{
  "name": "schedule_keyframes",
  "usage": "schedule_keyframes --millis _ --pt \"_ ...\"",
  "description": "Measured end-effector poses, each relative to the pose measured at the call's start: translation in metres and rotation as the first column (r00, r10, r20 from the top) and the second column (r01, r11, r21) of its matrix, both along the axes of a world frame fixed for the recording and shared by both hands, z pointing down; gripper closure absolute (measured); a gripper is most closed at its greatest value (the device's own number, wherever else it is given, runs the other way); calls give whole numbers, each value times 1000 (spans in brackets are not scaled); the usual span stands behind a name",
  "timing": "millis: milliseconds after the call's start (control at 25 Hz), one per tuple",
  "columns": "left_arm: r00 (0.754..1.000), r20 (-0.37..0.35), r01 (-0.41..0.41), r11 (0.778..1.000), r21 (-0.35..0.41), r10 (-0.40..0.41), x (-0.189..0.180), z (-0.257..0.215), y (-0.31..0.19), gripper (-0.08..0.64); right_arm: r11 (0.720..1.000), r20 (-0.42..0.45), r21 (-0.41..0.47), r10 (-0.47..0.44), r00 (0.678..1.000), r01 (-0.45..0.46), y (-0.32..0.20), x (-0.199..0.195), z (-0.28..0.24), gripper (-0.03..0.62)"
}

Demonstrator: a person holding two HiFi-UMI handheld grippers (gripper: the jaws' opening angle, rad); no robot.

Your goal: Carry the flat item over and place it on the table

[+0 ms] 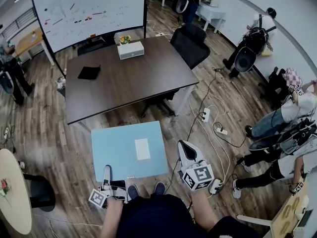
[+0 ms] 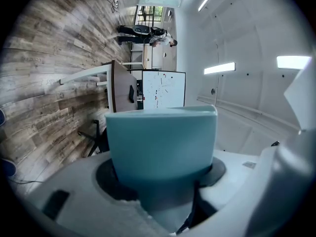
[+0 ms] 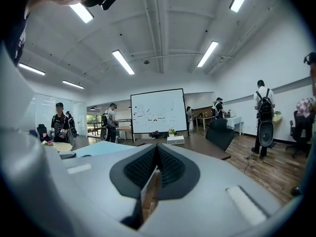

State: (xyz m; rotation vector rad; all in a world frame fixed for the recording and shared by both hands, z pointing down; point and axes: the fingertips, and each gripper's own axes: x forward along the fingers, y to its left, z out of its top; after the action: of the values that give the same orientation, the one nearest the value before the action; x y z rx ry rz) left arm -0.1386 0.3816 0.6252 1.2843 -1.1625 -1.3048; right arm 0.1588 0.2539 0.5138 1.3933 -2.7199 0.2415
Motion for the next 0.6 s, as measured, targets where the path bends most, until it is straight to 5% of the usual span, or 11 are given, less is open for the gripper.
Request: schedule_keyframes --millis 600 --pt "999 17 31 999 21 -31 54 -18 -14 298 1000 -36 -20 -19 999 18 -22 45 6 588"
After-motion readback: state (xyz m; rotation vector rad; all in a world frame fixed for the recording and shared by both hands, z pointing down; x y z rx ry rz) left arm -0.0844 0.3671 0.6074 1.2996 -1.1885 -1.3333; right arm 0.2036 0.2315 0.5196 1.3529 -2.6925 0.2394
